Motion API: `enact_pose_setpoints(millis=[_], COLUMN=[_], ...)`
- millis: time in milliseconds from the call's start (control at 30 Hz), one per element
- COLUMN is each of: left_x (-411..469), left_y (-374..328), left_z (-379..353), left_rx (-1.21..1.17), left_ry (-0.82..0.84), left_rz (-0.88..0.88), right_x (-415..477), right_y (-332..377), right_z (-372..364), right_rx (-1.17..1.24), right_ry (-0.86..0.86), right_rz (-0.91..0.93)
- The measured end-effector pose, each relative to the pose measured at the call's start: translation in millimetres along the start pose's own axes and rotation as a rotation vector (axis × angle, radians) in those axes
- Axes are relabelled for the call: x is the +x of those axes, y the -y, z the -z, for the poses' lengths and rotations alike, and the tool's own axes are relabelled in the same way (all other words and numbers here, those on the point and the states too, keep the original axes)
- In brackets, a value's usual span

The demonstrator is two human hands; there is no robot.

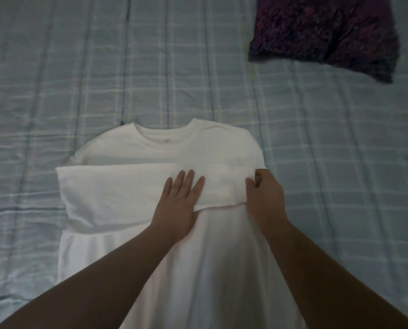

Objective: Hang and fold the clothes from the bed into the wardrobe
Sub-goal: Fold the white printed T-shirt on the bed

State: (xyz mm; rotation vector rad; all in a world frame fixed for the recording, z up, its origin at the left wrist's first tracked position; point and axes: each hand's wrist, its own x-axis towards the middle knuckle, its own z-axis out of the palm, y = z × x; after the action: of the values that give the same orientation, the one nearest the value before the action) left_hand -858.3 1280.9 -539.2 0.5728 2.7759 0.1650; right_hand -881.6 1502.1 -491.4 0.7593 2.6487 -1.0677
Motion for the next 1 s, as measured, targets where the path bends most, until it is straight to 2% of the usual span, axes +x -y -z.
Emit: enact_pose_setpoints(millis=[67,167,267,400,467,533,633,700,767,900,1000], left_x=[-2,-7,-4,4,5,5,7,6,1,-2,5], left_y=[2,-1,-8,-14,-16,-19,-29,-43,-68,-120,-146], left_z=[1,3,3,-9,-13,-10,3,13,25,33,27], left_rx=[0.001,-0.008,-0.036,-0.026,-0.012,-0.043,-0.101,-0.200,-0.365,-0.491,-0.471], left_ry=[0.005,0.003,-0.043,-0.058,-0.061,-0.073,-0.132,-0.174,-0.192,-0.091,-0.056], left_rz=[-0.036,-0.081,-0.030,0.034,0.031,0.049,0.013,-0.073,-0.145,-0.332,-0.432], right_x=[-9,-24,-29,-30,-31,-37,-59,-81,-102,-139,-159], right_y=[2,1,-10,-41,-46,-46,-52,-69,-95,-144,-156], right_z=[1,-2,-21,-41,-40,-32,-3,19,37,53,52], right_rx=[0.034,-0.218,-0.429,-0.686,-0.646,-0.474,-0.114,0.011,0.029,-0.003,-0.033], right_ry=[-0.040,-0.180,-0.035,0.130,0.140,0.104,-0.096,-0.206,-0.253,-0.148,0.002], right_rz=[0.066,0.393,0.578,0.555,0.561,0.554,0.458,0.261,0.005,-0.323,-0.359])
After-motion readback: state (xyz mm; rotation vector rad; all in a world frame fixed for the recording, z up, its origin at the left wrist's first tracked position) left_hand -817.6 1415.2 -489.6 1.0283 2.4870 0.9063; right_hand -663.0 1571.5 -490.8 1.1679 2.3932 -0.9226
